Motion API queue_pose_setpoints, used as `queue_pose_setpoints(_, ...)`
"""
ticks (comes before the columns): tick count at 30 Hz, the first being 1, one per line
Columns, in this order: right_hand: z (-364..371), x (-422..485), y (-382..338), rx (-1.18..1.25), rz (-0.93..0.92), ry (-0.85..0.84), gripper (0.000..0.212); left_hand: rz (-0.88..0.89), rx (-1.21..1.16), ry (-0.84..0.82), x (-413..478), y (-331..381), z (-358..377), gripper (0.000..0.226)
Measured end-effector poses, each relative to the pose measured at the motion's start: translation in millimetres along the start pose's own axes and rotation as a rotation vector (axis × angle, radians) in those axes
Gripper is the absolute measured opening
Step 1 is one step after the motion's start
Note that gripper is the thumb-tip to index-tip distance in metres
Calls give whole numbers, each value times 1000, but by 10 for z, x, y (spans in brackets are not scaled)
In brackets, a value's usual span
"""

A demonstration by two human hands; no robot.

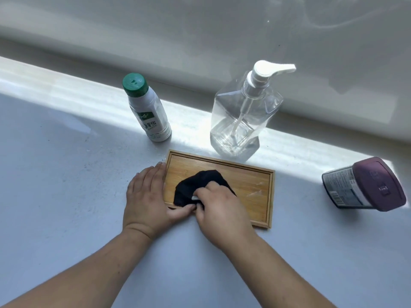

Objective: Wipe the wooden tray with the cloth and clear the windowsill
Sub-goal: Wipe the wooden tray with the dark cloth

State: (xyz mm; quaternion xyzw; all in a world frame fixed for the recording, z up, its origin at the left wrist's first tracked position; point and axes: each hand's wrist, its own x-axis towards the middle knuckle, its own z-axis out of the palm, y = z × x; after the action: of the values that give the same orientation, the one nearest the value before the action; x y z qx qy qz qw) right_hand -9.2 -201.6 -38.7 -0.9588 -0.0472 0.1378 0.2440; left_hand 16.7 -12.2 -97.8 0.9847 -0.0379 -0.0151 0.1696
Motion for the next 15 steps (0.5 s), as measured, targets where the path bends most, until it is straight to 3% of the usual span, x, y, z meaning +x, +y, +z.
queue_pose_setpoints(3, -217, -76, 397, 49, 117, 19, 27, -8, 17, -9, 7, -7, -4, 126)
queue_pose_setpoints(7, -349, -110, 674, 81, 374, 237, 28, -13, 15, -10, 14, -29, 9, 125)
queue_pose_setpoints(12, -61, -169, 145, 12, 98, 57, 26, -5, 17, 0, 11, -7, -2, 125)
queue_pose_setpoints(15, -241, -199, 442, 81, 160, 23, 28, -9, 21, -14, 25, -17, 0, 125)
